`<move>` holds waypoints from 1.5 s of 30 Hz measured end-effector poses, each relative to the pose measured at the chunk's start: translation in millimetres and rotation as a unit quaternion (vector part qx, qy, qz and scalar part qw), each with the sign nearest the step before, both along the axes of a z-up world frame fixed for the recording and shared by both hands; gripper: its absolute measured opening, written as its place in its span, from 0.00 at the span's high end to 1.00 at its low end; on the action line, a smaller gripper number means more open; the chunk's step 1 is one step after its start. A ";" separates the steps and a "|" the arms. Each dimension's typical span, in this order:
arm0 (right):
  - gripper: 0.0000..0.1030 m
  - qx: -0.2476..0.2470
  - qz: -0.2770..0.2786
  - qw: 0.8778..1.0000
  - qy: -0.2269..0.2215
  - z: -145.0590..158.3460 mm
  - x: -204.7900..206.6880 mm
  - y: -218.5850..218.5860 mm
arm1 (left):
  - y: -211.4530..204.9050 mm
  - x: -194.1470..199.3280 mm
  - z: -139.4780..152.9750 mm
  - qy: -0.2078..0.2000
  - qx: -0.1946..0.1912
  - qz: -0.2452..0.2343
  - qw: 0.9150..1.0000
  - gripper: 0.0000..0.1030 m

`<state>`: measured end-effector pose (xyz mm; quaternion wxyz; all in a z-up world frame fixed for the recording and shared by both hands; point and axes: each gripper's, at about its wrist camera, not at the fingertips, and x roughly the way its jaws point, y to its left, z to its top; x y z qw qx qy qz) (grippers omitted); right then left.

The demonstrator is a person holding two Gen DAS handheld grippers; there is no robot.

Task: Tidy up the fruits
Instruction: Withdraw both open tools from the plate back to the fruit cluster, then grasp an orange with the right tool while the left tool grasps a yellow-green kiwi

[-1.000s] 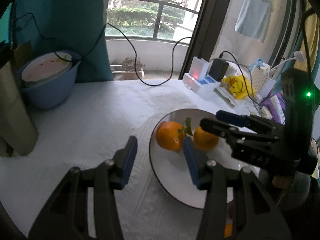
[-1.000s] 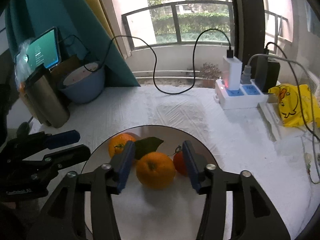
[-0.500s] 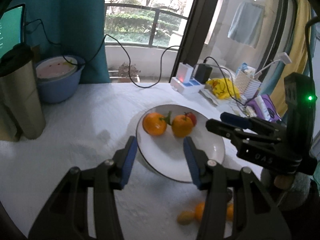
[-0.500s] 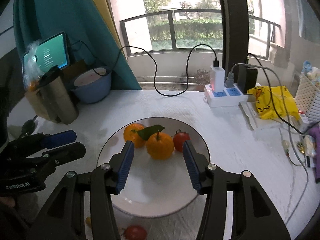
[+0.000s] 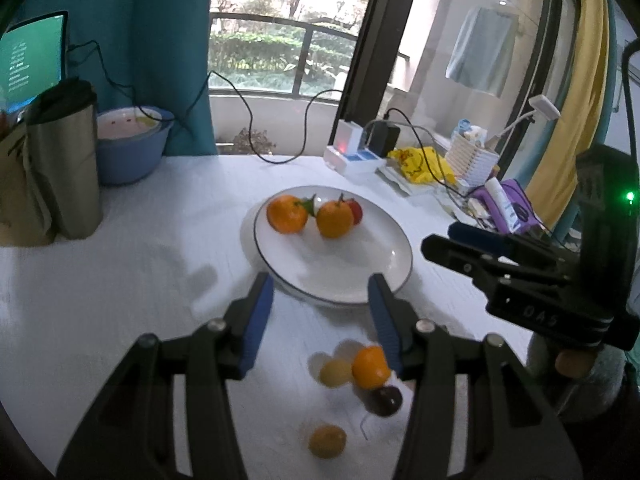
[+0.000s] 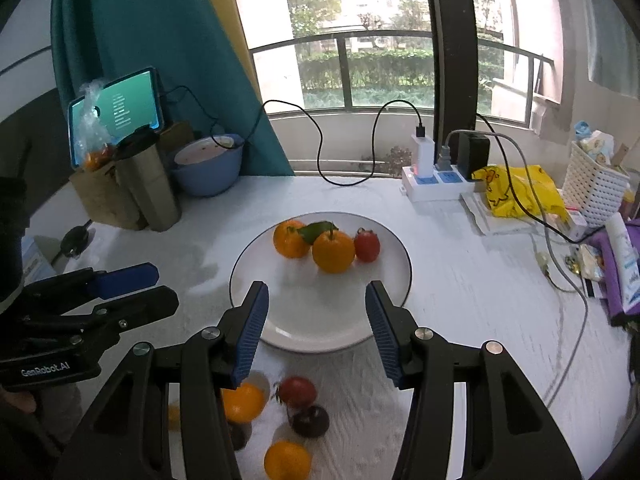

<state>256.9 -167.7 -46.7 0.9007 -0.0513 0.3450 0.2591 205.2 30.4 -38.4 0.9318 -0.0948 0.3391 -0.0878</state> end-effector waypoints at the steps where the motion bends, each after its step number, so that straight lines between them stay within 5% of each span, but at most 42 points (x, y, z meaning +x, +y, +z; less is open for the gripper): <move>1: 0.48 0.000 -0.001 1.000 0.000 -0.2 -3.1 -1.6 | -0.8 -2.4 -0.7 0.000 0.000 0.000 1.000 0.50; 22: 0.48 -0.011 0.006 0.999 0.042 -43.8 -64.7 -19.7 | -23.4 -48.0 -48.1 0.046 0.017 -0.008 0.999 0.50; 40: 0.51 -0.030 0.018 0.996 0.086 -71.6 -64.5 -13.5 | -28.5 -48.7 -70.3 0.076 0.053 -0.010 0.996 0.51; 45: 0.61 -0.033 0.021 0.995 0.096 -75.0 -62.3 -12.7 | -32.4 -48.9 -71.6 0.080 0.060 -0.014 0.995 0.65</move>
